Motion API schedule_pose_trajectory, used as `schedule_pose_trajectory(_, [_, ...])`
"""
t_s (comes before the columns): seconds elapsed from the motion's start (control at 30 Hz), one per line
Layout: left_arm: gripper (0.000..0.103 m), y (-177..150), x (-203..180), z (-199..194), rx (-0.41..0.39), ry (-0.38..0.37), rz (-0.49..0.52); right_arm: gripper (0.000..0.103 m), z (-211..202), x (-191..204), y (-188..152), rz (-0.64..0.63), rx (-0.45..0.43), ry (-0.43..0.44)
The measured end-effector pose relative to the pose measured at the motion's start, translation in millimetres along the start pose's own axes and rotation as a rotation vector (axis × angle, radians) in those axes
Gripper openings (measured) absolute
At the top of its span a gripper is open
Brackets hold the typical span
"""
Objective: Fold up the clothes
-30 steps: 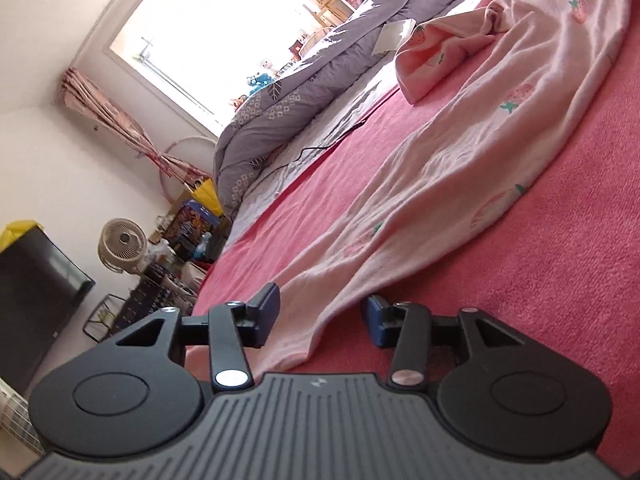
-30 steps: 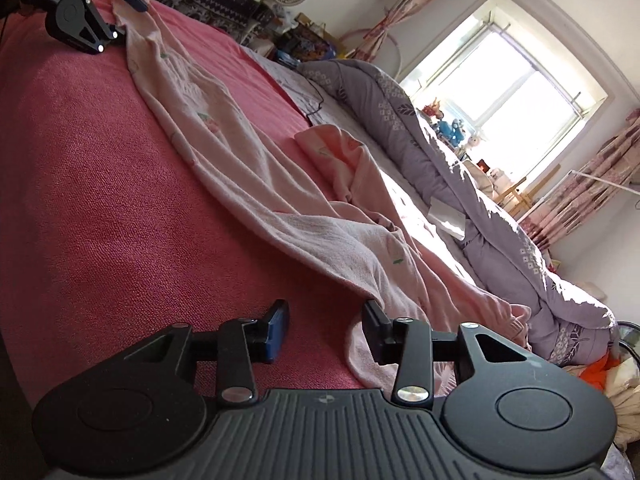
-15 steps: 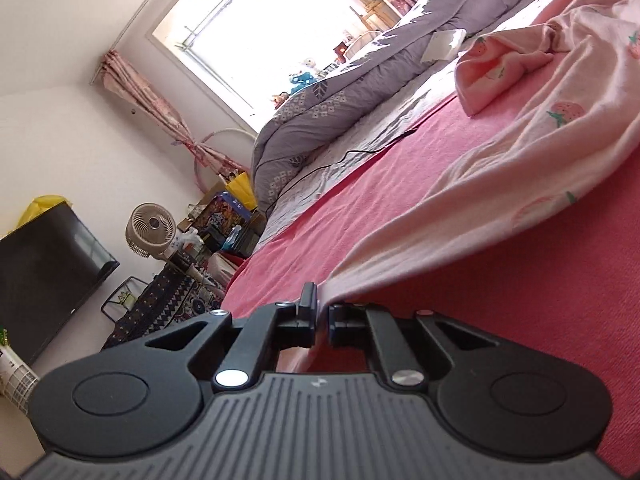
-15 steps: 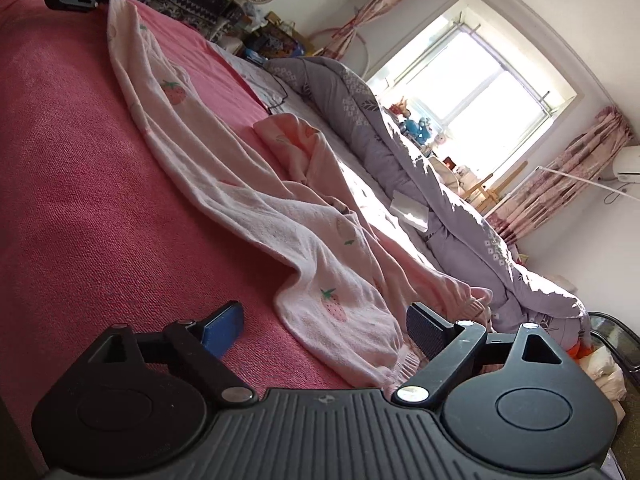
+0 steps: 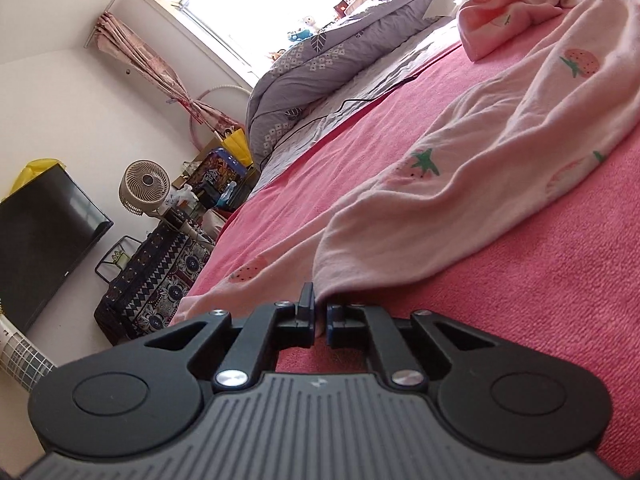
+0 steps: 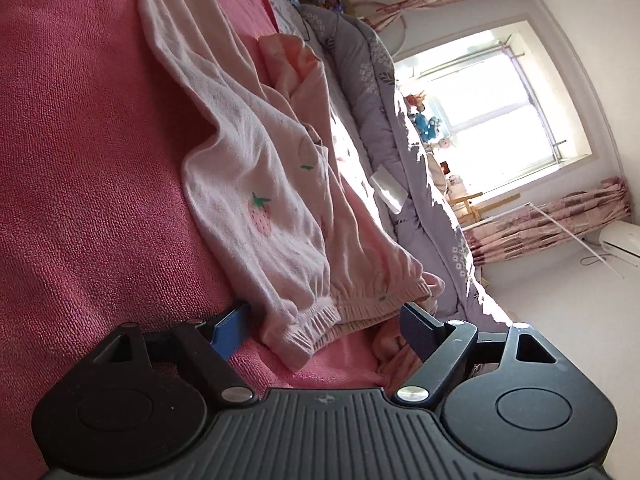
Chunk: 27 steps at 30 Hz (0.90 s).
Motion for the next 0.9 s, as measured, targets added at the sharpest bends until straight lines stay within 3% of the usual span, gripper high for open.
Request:
schedule_pose_trajectory(0.1, [0.003, -1, 0, -1, 0.001, -0.004, -0.015, 0.074, 3, -8, -4, 0.128, 0.021, 0.062])
schedule_pose_trajectory(0.17, [0.003, -2, 1, -1, 0.002, -0.012, -0.031, 0.074, 2, -23, -16, 0.343, 0.035, 0.131])
schedule_pose_trajectory(0.2, [0.002, -3, 2, -1, 0.002, -0.017, -0.038, 0.074, -3, -35, -26, 0.512, 0.032, 0.185])
schedule_pose_trajectory(0.3, [0.001, -4, 3, 1, 0.008, -0.023, -0.051, 0.071, -15, -57, -52, 0.904, -0.033, 0.312])
schedule_pose_trajectory(0.5, [0.000, -4, 3, -1, 0.023, -0.003, -0.063, 0.058, 8, -70, -72, 1.349, -0.053, 0.359])
schedule_pose_trajectory(0.6, [0.000, -2, 3, -1, 0.030, 0.002, -0.061, 0.051, 27, -51, -70, 1.426, 0.038, 0.341])
schedule_pose_trajectory(0.67, [0.000, -2, 3, 0, 0.033, 0.004, -0.056, 0.046, 26, -48, -67, 1.425, 0.047, 0.294])
schedule_pose_trajectory(0.73, [0.000, -2, 3, 0, 0.036, 0.007, -0.052, 0.032, 24, -48, -66, 1.440, 0.051, 0.268])
schedule_pose_trajectory(0.77, [0.000, -1, 3, 0, 0.038, 0.009, -0.050, 0.019, 23, -51, -69, 1.466, 0.048, 0.269])
schedule_pose_trajectory(0.9, [0.000, 0, 2, 0, 0.043, 0.011, -0.044, 0.010, 15, -70, -83, 1.489, 0.046, 0.233])
Point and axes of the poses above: each gripper's, at about its wrist camera, not at the fingertips, and z roughly the way its jaws point, x to its left, y to its top, the point moved 8 cm from there along z, roughly the way its jaws point, and after that the axes turned 3 degrees about y, right-handed, at the moved point
